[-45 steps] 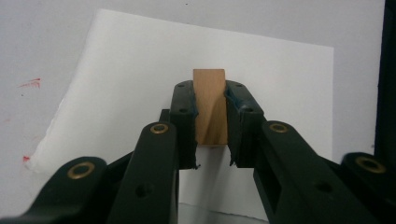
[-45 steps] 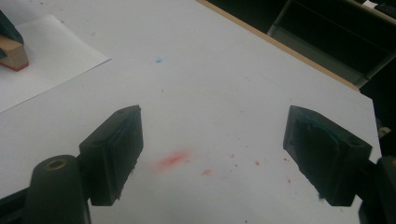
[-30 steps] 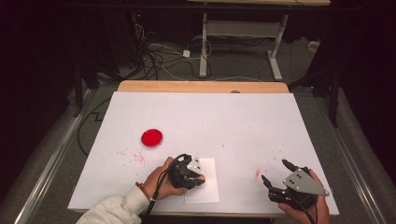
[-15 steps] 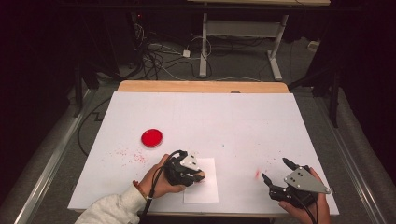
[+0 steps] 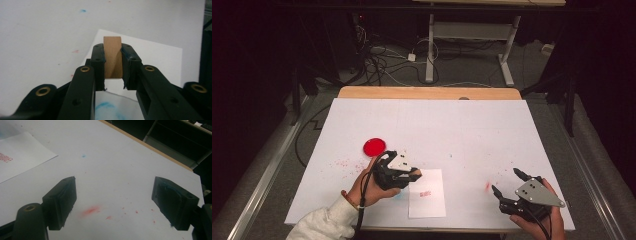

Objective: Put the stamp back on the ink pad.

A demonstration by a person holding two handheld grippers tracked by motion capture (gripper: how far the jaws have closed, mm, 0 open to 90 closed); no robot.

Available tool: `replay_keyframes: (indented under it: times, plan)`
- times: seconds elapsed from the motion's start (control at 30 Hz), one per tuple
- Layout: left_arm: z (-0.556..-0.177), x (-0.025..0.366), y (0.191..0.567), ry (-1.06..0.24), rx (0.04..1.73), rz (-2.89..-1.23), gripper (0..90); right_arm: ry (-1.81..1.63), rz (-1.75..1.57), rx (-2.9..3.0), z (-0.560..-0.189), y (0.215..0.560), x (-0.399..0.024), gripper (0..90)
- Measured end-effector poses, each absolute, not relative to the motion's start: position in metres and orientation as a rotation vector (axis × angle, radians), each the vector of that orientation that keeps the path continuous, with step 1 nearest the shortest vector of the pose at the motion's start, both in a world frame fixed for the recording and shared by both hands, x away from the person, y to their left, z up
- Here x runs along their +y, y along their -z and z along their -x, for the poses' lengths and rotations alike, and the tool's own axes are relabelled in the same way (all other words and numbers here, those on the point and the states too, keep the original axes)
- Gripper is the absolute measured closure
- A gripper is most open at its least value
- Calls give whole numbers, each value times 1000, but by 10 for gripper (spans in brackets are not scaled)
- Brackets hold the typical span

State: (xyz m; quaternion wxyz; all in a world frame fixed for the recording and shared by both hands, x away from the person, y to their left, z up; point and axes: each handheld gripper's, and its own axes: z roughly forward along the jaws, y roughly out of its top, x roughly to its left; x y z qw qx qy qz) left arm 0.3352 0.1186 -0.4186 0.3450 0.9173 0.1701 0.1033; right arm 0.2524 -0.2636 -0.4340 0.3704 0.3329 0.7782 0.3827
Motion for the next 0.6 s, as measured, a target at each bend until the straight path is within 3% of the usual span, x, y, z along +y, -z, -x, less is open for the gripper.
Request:
replay_keyframes:
  times: [0.6]
  plan:
    - [-369, 181, 409, -387, 688, -2295, 734, -972, -844, 2007, -249, 436, -265, 207]
